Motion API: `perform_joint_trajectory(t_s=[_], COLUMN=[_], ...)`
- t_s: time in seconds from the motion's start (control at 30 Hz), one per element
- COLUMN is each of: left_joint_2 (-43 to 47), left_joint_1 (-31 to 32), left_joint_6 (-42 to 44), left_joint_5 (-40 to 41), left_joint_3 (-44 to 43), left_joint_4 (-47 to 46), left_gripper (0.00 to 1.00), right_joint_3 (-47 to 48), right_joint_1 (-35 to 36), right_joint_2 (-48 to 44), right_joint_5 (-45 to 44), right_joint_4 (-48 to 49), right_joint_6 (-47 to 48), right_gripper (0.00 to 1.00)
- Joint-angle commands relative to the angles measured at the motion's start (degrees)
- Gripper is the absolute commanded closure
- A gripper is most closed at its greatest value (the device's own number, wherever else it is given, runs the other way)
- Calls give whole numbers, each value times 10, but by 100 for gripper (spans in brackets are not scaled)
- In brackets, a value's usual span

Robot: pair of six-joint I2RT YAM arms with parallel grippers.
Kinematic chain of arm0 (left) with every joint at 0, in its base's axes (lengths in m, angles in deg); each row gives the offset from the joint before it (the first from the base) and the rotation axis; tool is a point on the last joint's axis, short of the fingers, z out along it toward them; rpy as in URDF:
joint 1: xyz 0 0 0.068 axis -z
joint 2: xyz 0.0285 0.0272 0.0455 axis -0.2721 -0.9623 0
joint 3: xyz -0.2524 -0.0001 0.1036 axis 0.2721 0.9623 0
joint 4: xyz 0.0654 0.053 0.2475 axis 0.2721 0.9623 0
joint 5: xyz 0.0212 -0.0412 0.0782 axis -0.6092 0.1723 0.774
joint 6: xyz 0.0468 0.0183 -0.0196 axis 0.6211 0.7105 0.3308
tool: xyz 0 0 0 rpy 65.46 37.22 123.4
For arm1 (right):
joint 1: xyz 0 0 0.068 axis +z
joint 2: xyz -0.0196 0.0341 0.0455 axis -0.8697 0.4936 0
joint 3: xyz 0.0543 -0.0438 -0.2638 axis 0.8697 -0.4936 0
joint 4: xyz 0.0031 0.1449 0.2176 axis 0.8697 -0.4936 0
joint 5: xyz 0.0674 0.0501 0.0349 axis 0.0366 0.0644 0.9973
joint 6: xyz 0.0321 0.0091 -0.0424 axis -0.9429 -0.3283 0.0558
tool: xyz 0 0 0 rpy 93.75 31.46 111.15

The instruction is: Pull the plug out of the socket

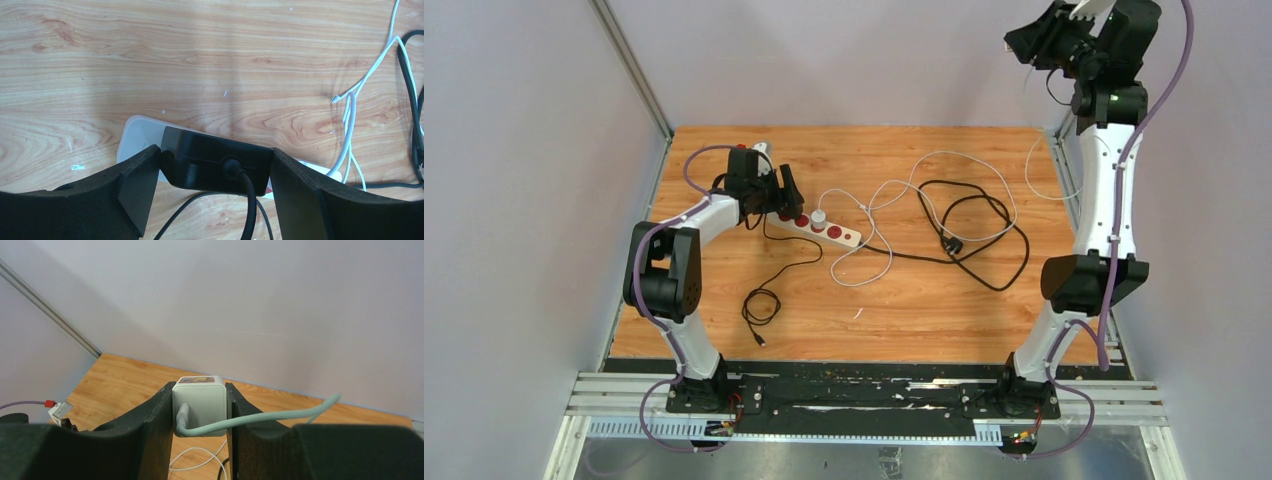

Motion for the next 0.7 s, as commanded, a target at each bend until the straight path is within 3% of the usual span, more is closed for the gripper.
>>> perform_joint_trajectory(t_s=[0.0, 0.33, 0.5, 0.67], left_joint_2=[-30, -34, -34, -35], left_joint_1=[-14, -14, -14, -14], left_joint_6=[7, 8, 10, 10], left_joint_5=[65, 66, 71, 70], left_joint_3=[39, 36, 36, 37], left_joint_4=[134, 135, 139, 139], left_gripper=[21, 21, 21, 21], right_joint_3=[-26, -196, -285, -279], right_joint_1=[1, 16, 29, 29], right_joint_2=[16, 78, 112, 187], right_joint_5=[-21, -65, -144, -177], right_joint_4=[35, 58, 69, 52], right_joint_6=[4, 57, 77, 85], right_gripper=[100, 100, 100, 93])
